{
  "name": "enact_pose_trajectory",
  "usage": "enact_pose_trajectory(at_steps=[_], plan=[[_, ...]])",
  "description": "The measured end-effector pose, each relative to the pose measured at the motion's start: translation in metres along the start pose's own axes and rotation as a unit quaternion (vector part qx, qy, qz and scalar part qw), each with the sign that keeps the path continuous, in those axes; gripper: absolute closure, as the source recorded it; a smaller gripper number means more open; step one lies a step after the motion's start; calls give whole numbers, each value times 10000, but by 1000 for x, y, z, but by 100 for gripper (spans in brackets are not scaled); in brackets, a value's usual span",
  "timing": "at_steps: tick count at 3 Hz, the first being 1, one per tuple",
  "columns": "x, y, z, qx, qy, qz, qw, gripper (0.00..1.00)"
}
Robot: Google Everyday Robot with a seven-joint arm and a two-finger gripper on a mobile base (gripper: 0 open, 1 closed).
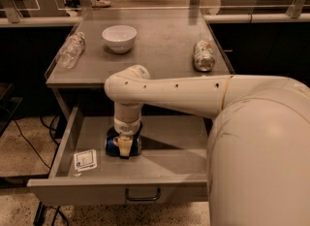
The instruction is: Pick pepsi can from top drawer and place on counter
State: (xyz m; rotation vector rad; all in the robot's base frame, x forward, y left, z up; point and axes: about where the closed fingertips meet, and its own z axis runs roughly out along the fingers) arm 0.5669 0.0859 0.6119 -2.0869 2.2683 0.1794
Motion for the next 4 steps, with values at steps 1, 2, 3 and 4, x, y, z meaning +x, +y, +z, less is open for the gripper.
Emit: enact_pose_trajectory(at_steps=[1, 2, 3, 4], plan=[[0, 0, 0, -3, -5, 1, 10000, 89], [9, 10, -27, 45, -114, 120, 9999, 100], [43, 44, -119, 437, -317, 421, 9977, 100], [43, 43, -123, 482, -326, 426, 9974, 100]])
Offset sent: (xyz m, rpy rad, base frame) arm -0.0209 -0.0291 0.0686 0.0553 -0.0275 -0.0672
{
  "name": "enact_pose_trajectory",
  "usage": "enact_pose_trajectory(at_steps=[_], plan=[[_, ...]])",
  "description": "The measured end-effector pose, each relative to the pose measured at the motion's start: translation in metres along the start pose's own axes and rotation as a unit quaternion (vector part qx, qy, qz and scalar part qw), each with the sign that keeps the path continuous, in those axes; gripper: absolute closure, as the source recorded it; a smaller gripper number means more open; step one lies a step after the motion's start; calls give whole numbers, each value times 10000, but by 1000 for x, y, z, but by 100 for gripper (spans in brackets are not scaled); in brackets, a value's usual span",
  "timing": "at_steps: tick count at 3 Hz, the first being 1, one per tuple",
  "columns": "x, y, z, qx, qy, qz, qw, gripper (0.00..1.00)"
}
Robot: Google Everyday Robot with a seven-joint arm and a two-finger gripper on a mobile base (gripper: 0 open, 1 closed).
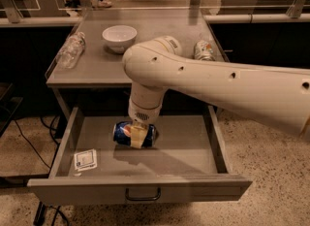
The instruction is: Pick pepsi can from top drawer and place on counter
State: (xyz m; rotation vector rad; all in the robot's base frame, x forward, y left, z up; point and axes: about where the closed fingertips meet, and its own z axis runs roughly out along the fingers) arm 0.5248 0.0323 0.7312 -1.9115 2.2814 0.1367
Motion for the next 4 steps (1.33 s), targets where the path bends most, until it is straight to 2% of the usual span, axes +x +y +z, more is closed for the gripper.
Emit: enact_pose_trajectory(at_steps=[1, 2, 3, 4], plan=[[9, -8, -20, 225, 61, 308, 9993, 100], [22, -29, -59, 635, 148, 734, 9952, 100], [20, -28, -59, 626, 149, 714, 9954, 100], [14, -36, -88, 872, 60, 737, 9934, 100]])
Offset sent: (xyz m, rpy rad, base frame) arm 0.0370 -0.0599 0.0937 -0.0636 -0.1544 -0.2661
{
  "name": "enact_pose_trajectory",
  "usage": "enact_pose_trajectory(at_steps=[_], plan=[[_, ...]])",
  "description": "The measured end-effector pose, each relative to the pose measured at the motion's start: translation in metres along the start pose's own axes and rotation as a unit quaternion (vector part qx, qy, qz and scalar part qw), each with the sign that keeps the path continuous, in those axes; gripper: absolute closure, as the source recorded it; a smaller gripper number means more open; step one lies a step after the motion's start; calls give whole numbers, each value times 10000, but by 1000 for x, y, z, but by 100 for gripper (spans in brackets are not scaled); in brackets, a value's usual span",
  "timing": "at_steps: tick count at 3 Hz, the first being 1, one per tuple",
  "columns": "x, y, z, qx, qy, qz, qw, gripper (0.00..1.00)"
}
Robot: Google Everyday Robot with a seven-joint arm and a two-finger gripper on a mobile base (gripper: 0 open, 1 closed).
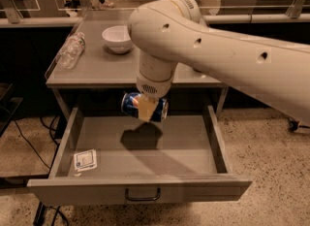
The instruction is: Pick pepsi can from top drawer and place on counter
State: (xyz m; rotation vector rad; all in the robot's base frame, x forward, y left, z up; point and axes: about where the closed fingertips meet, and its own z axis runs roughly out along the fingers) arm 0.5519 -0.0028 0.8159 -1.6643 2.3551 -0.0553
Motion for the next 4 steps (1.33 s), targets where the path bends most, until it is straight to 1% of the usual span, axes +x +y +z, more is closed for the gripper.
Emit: enact_pose_trajectory(at_steps=[1, 2, 3, 4], plan=[[-9, -24, -37, 312, -100, 59, 9994, 100], [-12, -28, -43, 354, -148, 77, 9992, 100], [-10, -39, -40, 357, -159, 410, 9984, 100], [-7, -70, -44, 370, -171, 934, 9948, 100]])
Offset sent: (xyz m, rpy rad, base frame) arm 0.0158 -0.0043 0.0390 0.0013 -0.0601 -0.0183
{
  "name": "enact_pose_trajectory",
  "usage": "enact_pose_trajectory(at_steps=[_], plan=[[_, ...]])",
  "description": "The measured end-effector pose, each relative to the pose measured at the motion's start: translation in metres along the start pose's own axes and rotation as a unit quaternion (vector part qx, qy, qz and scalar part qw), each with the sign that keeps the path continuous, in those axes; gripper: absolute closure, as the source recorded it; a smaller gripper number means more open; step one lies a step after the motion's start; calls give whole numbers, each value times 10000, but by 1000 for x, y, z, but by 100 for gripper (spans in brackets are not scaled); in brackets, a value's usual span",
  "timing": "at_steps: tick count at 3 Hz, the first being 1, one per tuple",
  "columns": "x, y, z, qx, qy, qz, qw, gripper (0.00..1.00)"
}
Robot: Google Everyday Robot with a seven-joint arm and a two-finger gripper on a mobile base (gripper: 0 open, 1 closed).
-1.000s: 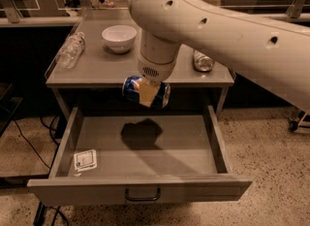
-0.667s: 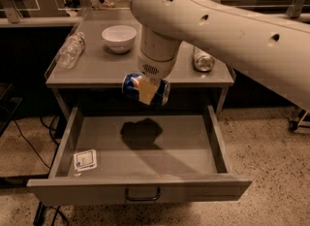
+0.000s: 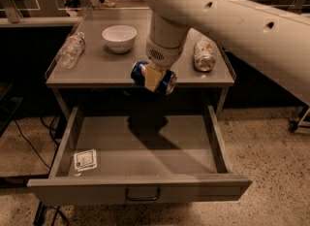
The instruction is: Pick pepsi can from top drawer and place on counter
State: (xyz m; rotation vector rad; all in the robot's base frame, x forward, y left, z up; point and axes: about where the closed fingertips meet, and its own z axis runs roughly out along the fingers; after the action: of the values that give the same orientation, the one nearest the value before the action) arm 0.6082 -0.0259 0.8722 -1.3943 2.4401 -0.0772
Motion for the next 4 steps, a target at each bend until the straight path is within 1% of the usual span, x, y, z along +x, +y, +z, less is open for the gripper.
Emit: enact_pose_trajectory(at_steps=[1, 2, 3, 4], plan=[[-3, -33, -5, 49, 32, 339, 9994, 100], [-5, -35, -10, 80, -29, 346, 9994, 100], [-7, -37, -4, -11, -21, 418, 9991, 100], [-42, -92, -4, 36, -48, 782, 9969, 100]])
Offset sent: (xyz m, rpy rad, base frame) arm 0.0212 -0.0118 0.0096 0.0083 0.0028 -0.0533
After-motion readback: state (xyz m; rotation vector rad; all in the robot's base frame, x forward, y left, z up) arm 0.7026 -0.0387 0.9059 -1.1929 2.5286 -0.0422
